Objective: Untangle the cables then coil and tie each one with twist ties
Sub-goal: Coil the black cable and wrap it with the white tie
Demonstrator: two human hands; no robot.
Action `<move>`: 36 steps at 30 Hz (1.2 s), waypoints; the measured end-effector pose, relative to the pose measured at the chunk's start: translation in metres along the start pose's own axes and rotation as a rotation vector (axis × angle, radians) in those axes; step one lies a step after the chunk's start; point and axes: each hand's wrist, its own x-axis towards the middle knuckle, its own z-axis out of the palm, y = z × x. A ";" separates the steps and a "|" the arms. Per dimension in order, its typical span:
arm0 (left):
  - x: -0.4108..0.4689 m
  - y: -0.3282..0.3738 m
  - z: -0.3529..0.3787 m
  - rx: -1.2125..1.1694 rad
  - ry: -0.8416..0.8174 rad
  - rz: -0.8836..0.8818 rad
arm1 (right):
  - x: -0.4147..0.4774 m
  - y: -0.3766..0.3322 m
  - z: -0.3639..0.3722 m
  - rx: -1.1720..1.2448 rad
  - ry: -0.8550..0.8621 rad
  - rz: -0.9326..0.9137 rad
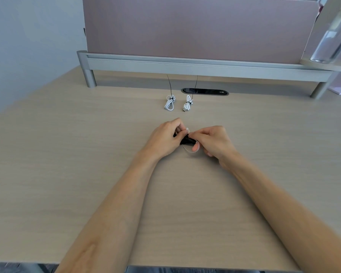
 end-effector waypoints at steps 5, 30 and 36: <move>-0.001 0.001 -0.001 0.027 -0.008 0.038 | 0.001 0.000 0.000 -0.004 0.002 0.015; 0.000 -0.002 0.001 0.020 0.008 -0.009 | 0.000 -0.001 0.001 -0.017 -0.008 0.007; -0.001 -0.002 0.001 0.024 0.005 0.023 | 0.000 -0.001 0.001 -0.027 0.001 0.015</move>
